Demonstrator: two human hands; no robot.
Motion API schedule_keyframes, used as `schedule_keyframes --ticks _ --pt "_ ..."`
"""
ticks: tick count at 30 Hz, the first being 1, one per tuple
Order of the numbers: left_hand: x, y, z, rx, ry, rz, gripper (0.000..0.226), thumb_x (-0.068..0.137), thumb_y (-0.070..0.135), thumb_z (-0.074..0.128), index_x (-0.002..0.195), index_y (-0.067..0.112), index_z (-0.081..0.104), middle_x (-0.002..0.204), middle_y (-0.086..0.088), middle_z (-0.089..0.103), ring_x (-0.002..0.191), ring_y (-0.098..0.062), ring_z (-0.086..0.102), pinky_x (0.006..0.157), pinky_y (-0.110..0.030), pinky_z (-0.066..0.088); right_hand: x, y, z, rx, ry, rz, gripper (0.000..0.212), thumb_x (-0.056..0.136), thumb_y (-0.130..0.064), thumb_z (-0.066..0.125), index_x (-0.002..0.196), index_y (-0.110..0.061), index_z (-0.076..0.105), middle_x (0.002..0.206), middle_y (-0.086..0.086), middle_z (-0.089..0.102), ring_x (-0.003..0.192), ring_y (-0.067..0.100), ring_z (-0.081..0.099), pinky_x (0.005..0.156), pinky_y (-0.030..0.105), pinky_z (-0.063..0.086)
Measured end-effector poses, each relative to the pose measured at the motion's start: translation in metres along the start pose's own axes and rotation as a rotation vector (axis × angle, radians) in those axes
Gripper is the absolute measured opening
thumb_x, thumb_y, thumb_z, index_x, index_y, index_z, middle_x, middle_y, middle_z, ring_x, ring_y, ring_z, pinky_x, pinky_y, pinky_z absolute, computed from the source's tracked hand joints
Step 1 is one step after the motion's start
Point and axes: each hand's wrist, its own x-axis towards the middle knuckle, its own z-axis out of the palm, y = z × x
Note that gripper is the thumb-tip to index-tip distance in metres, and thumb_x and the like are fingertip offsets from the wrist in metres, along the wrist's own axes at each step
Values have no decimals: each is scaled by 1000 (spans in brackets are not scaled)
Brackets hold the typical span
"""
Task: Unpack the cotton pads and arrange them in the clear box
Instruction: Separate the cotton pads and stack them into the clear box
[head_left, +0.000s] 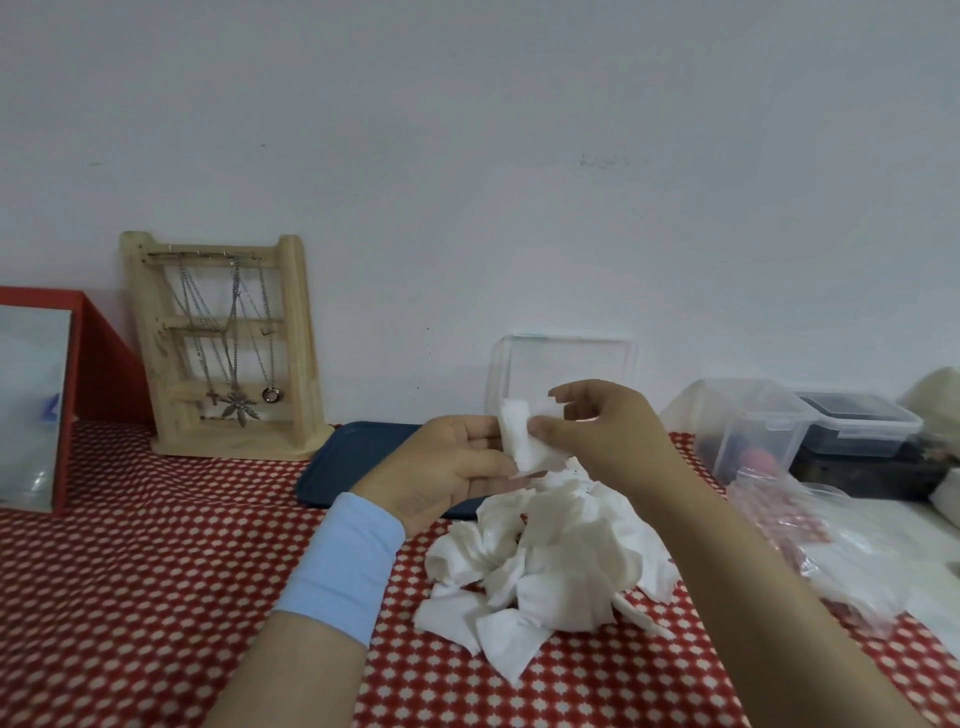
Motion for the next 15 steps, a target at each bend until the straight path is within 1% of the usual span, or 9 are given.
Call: schedule_keyframes --ticks 2,3,4,5,6,8,10,13,15 --pt "1 3 3 -177 0 -35 29 97 6 52 121 -3 66 117 -20 74 110 -32 72 89 -35 61 0 0 -3 2 -54 48 35 82 -25 81 114 -25 66 100 -3 67 73 12 66 56 23 51" --pt "1 5 5 -254 19 -45 33 95 17 57 118 -3 67 116 -22 74 108 -34 72 87 -38 62 0 -1 -4 34 -89 62 33 83 -23 81 114 -23 69 99 -1 69 72 12 67 56 23 51" --pt "2 5 6 -266 42 -43 40 90 28 63 117 -2 68 114 -21 74 107 -33 73 84 -39 63 0 -1 -5 75 -124 66 27 84 -20 79 110 -20 72 96 2 73 70 11 67 57 23 50" --pt "2 5 6 -204 61 -36 43 85 32 69 115 0 69 112 -19 76 105 -31 74 82 -36 64 -1 -1 -5 111 -156 62 21 85 -17 78 106 -18 75 92 5 75 69 12 67 59 24 49" --pt "3 4 7 -103 69 -26 41 84 28 73 115 2 70 110 -16 77 103 -28 75 80 -33 63 -2 -1 -6 143 -185 59 16 86 -17 77 102 -15 76 88 6 76 67 13 67 61 26 48" --pt "3 2 7 33 75 -10 34 88 8 74 120 1 68 110 -13 77 103 -25 75 84 -30 62 -2 -1 -7 219 -222 83 17 88 -20 76 100 -8 75 83 6 76 64 16 69 64 28 47" --pt "4 0 4 35 89 -14 33 89 -4 71 122 1 66 111 -13 77 103 -26 75 85 -30 62 -2 0 -9 279 -239 115 20 90 -22 74 101 -5 73 81 6 75 62 17 69 65 29 47" --pt "3 1 3 1 81 -23 31 90 -4 69 121 2 66 110 -14 77 102 -26 75 80 -27 62 -1 3 -8 247 -224 98 18 89 -21 75 101 -7 75 82 6 76 64 15 69 65 29 49" --pt "2 0 3 -24 75 -34 26 94 6 68 120 2 68 110 -15 77 103 -26 75 80 -28 62 -1 3 -5 184 -187 52 17 87 -21 78 101 -12 77 87 6 78 67 13 69 62 27 50"
